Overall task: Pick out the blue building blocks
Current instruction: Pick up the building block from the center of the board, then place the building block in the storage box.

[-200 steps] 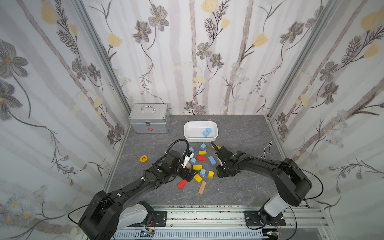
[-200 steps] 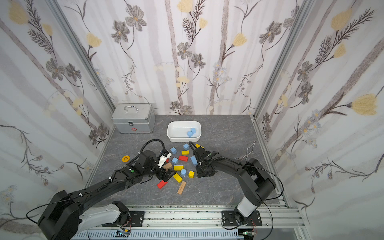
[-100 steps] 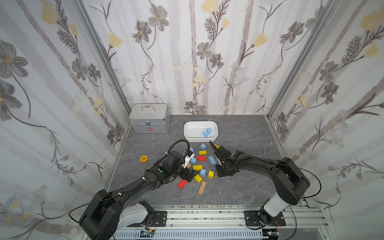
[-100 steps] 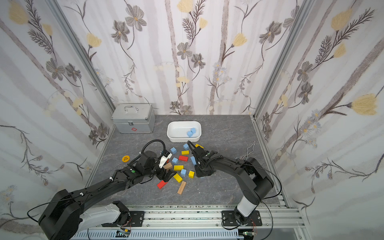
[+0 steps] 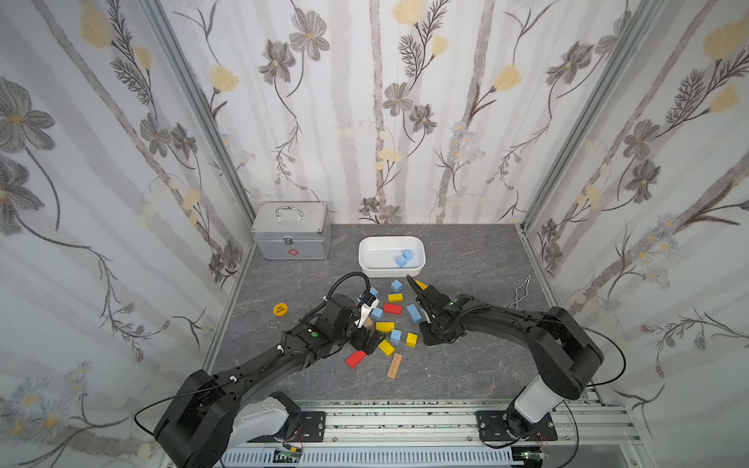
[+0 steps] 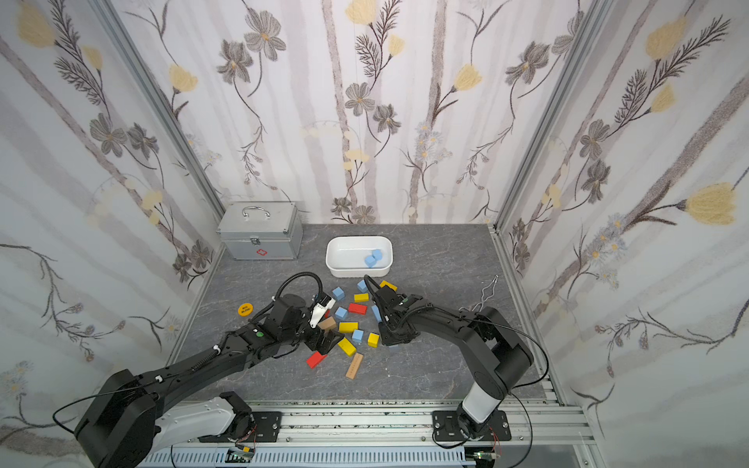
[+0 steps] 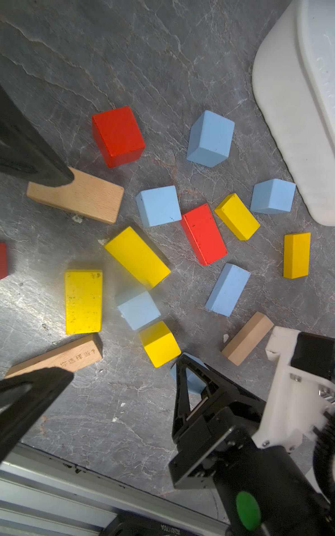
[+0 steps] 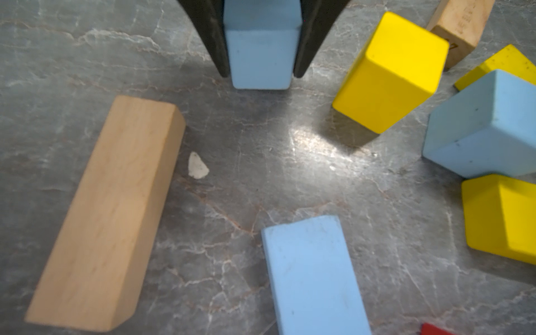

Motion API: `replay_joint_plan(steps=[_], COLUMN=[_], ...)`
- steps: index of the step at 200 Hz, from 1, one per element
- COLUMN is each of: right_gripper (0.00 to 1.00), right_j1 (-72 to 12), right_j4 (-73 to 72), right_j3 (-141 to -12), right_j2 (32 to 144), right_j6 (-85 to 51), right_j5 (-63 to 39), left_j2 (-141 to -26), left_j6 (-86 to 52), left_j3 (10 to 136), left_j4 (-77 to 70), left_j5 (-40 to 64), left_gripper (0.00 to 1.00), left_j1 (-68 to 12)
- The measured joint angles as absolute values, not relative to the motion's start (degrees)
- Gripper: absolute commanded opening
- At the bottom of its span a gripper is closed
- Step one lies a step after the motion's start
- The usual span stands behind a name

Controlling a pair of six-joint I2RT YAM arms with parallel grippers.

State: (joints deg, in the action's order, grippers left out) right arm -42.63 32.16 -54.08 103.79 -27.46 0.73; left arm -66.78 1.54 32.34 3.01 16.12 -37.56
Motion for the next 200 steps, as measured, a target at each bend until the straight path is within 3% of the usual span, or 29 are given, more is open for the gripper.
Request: replay_joint_plan(steps=[33, 130, 200], right_gripper=[0.00, 0.00, 0.00], right_j1=[-42.70, -40.69, -37.34], right_j4=[32.40, 36.01, 37.12], right_j3=[-54.30, -69.01, -87.33], right_j2=[101.91, 97.97, 105.19], right_j6=[-27.83, -24.62, -19.73], right_j5=[1.69, 7.01, 8.71], left_j2=[-65.93, -66.98, -70.94], left_j6=[1.52, 1.54, 3.81], left_j3=[32.67, 41.25, 48.73], left_j4=[3.25, 3.70, 3.29], left_j5=[15.40, 15.29, 16.36], left_gripper=[1.00, 1.00, 1.00], left_j1=[-37.56, -35.79, -29.52])
